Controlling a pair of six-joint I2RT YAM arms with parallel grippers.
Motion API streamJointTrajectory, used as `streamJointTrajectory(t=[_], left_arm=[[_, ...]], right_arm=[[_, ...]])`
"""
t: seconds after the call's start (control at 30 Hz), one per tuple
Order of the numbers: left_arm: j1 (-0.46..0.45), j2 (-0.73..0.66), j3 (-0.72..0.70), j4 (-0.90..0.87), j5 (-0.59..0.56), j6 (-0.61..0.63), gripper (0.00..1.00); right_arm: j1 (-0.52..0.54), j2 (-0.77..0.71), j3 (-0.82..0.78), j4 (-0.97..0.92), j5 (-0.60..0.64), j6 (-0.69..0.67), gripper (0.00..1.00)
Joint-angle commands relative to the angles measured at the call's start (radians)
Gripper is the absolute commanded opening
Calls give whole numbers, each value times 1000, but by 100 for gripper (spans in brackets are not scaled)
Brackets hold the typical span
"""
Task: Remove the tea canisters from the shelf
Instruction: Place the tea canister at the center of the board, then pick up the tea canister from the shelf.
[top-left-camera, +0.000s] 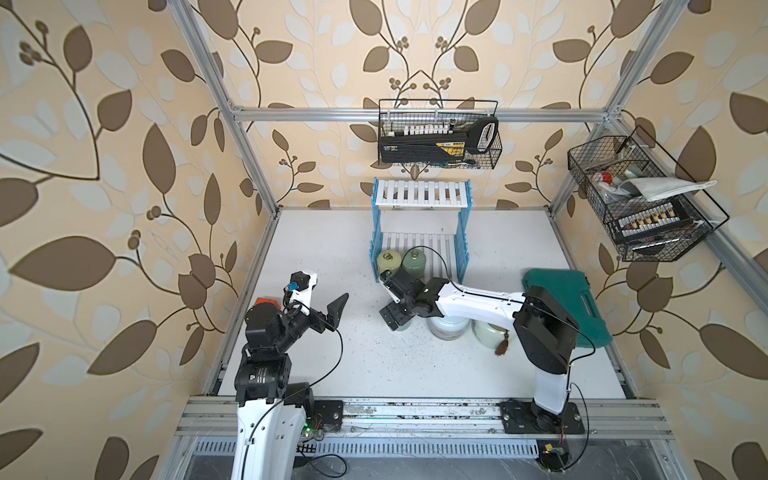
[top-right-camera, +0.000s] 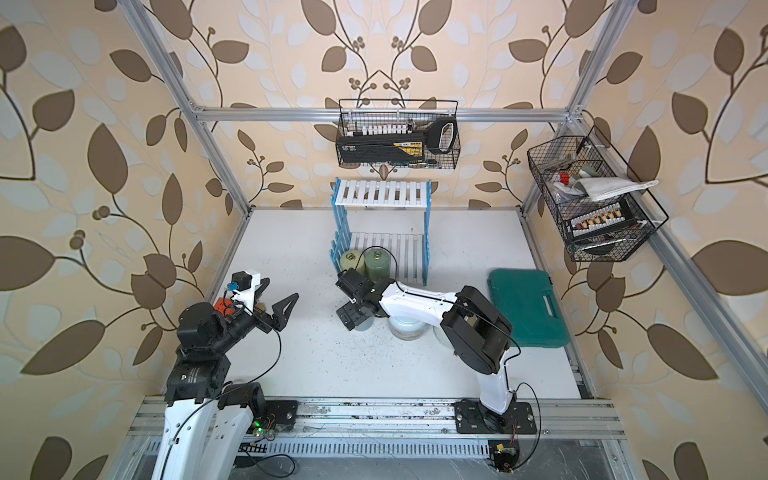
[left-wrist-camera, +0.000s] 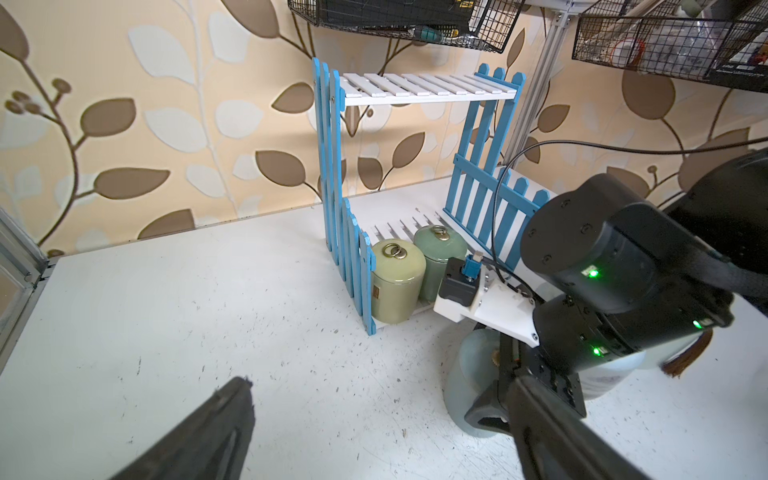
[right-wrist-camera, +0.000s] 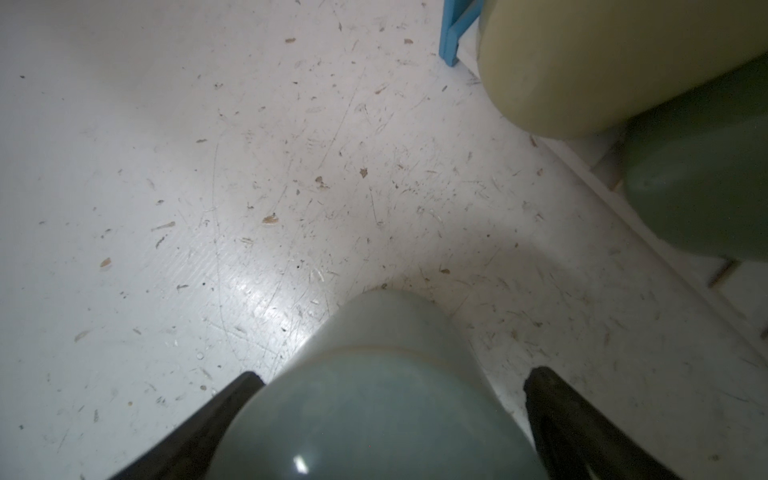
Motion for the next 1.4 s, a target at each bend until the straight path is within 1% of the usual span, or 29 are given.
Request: streamJointTrajectory(t=[0.0,0.07,0.13,0.23,0.3,0.4,0.57,0.7,0.83,1.0,1.1,1.23,1.37], left_arm=[[5,-2,0,23,23,7,99],[9,-1,11,8,7,13,99],[1,-7,-3,29,-10,12,99],[-3,0,9,24,17,-7,99],[-10,13,31,5,-19,-25,99],[-45,22,35,10,-56,11,99],[-57,84,103,-5,-24,20,99],[-77,136,138,-22,-3,79,99],[-77,253,250,-103,41,113,99],[-95,373,352,-161,119,223,99],[-106,462,443,-239,153,294,99],[-140,539,505,-279,172,402,99],[-166,621,582,-328,193,464,99]], right_arm=[[9,-58,-11,-13,23,-9,99],[9,-80,1,-31,28,-16,99],[9,-107,3,-36,36,-26,99],[9,-144,11,-60,48,-33,99],[8,-163,27,-93,59,-33,99],[9,-207,24,-112,71,-39,99],[-11,-293,9,-136,78,-55,99],[-35,-363,-11,-150,73,-68,99],[-72,-436,-38,-169,77,-82,99],[-117,-535,-85,-182,108,-117,99],[-161,-600,-120,-190,111,-132,99],[-216,-699,-187,-182,126,-157,99],[-298,-798,-244,-178,116,-182,99]])
